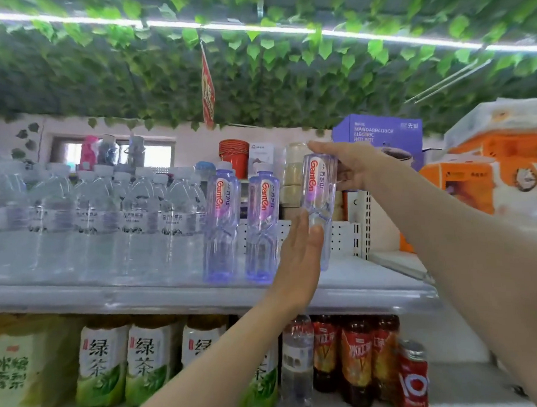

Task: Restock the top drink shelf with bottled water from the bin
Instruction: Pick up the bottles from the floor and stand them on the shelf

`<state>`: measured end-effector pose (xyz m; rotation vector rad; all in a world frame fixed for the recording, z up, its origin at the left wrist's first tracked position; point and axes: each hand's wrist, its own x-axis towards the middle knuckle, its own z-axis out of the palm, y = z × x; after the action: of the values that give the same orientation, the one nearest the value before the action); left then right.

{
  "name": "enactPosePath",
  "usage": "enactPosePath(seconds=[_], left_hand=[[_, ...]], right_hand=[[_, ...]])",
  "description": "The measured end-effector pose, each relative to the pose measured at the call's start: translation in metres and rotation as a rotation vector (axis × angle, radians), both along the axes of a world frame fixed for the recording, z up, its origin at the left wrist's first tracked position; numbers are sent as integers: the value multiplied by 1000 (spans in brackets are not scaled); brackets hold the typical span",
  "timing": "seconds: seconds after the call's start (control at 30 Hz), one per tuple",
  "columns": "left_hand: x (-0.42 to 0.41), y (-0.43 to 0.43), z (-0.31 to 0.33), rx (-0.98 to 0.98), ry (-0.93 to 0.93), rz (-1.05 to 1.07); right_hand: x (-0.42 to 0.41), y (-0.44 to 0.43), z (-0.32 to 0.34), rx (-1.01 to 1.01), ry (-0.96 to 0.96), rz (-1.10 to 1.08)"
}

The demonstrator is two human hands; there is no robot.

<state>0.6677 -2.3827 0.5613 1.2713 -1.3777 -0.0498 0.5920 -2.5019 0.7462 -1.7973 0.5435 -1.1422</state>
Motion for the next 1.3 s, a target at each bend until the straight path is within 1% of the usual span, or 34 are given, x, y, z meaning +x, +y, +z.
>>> enactPosePath(seconds=[0.17, 0.27, 0.37, 0.6, 0.73, 0.87, 1.13, 1.23, 1.3], left_hand=[[4, -32, -4, 78, 41, 29], [6, -48, -1, 105, 54, 98], [9, -62, 3, 134, 83, 164], [13, -86, 11, 232, 150, 320], [16, -93, 14, 254, 163, 395], [20, -98, 13, 259, 176, 427], [23, -104, 10, 288, 169, 482], [22, -104, 9, 283, 168, 486], [21, -104, 9, 286, 164, 490]], right_hand=[[22, -34, -9, -19, -2, -11], [37, -51, -14, -4, 16, 7], [49, -70, -19, -7, -24, 15], [73, -92, -29, 2, 62, 133], [85, -98, -30, -1, 84, 145], [93, -101, -29, -23, 78, 168], [94, -104, -35, -66, 126, 244], [86, -109, -40, -119, 212, 297], [85, -114, -44, -144, 231, 299]])
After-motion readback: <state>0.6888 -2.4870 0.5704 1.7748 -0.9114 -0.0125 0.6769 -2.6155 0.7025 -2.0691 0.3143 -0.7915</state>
